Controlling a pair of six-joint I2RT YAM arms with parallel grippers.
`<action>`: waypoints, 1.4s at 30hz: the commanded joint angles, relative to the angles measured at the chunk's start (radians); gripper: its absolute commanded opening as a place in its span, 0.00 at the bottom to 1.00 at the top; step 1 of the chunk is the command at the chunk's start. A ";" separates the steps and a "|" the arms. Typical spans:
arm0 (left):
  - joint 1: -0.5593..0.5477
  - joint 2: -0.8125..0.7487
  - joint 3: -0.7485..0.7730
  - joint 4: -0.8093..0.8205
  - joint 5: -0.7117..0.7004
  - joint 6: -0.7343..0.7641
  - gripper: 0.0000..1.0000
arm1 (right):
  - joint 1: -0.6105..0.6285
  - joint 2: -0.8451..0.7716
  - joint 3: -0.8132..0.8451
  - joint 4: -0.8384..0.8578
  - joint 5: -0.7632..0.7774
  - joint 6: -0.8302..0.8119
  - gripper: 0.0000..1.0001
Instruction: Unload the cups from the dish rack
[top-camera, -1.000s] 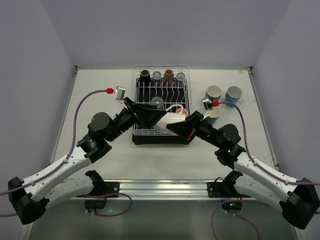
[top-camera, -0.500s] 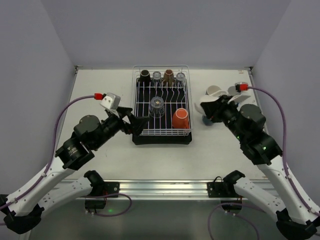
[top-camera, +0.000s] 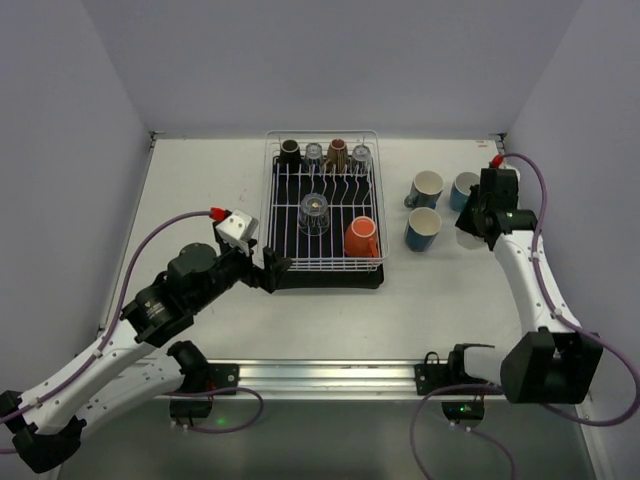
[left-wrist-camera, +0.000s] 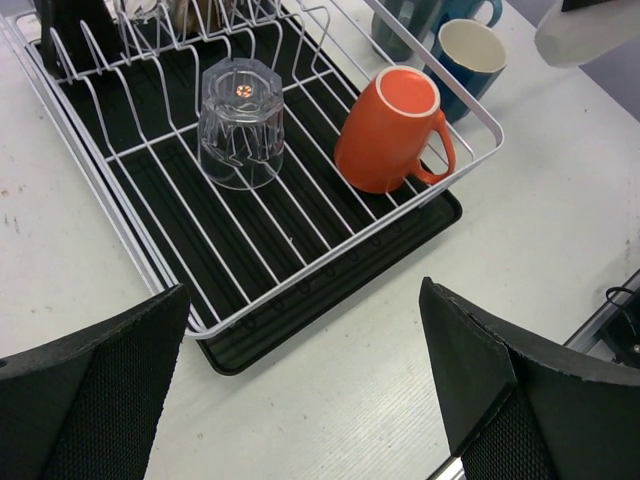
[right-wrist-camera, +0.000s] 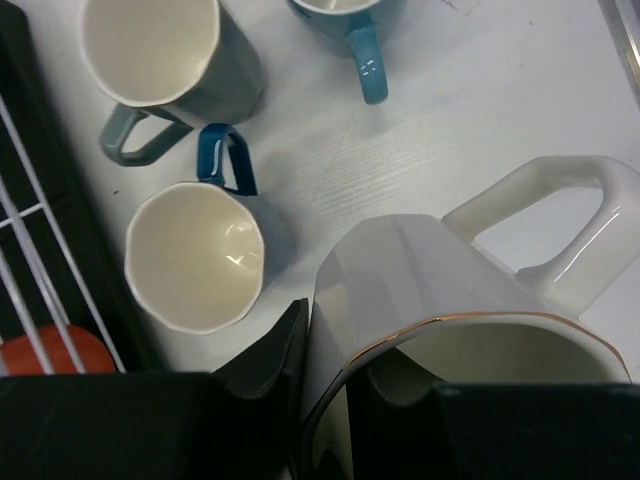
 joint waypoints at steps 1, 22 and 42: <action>0.000 -0.009 -0.005 0.004 0.038 0.041 1.00 | -0.045 0.077 0.048 0.103 -0.057 -0.045 0.00; 0.011 0.045 0.001 0.005 0.063 0.046 1.00 | -0.067 0.361 -0.018 0.245 -0.094 0.004 0.30; 0.032 0.047 -0.005 0.010 -0.002 0.039 1.00 | 0.274 -0.231 -0.123 0.270 -0.410 -0.099 0.80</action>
